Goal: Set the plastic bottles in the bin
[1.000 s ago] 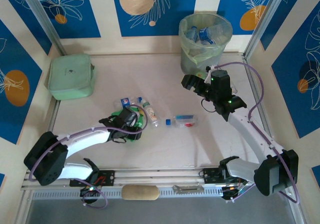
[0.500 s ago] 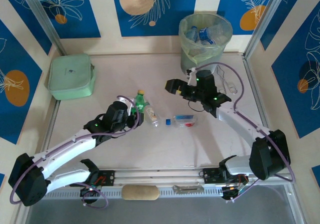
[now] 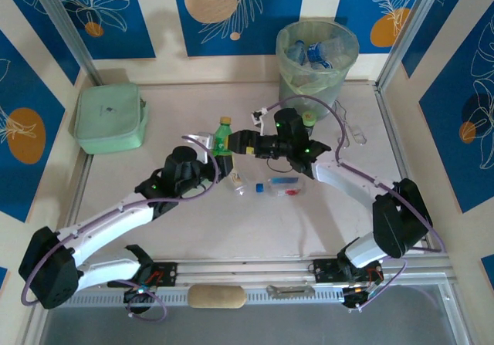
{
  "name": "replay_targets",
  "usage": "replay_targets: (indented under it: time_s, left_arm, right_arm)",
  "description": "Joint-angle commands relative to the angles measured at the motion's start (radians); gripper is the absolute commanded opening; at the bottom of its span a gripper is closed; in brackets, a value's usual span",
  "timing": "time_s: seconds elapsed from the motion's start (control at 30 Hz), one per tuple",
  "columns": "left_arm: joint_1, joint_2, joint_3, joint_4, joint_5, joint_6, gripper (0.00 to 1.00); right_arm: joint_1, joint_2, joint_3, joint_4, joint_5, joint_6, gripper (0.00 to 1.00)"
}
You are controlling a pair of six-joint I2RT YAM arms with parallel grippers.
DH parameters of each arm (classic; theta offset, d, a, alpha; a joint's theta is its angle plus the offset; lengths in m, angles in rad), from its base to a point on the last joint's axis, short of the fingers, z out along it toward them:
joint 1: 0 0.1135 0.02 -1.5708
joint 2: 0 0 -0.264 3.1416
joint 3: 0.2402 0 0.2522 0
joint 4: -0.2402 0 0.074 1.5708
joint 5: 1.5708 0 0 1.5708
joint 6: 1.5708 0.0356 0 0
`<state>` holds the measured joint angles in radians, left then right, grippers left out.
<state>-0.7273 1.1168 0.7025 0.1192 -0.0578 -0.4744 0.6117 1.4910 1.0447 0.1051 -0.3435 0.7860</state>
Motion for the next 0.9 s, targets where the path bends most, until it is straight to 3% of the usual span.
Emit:
replay_targets:
  time_s: [0.0, 0.57, 0.67, 0.77, 0.87]
  left_arm:
    - [-0.007, 0.017, 0.026, 0.066, 0.065, -0.015, 0.48]
    - [-0.007, 0.031, 0.023, 0.084, 0.107, -0.021, 0.51]
    - [-0.007, 0.023, 0.022, 0.079, 0.1, -0.021, 0.53]
    - [-0.007, 0.012, 0.017, 0.071, 0.085, -0.022, 0.6]
    - [-0.007, -0.002, 0.005, 0.068, 0.059, -0.034, 0.79]
  right_arm:
    - [0.015, 0.023, 0.054, 0.013, -0.04, -0.008, 0.94]
    - [0.034, 0.081, 0.093, -0.01, -0.042, -0.021, 0.79]
    - [0.034, 0.086, 0.099, -0.019, -0.035, -0.027, 0.71]
    - [0.033, 0.086, 0.103, -0.022, -0.032, -0.03, 0.61]
    - [0.028, 0.083, 0.101, -0.023, -0.024, -0.033, 0.59]
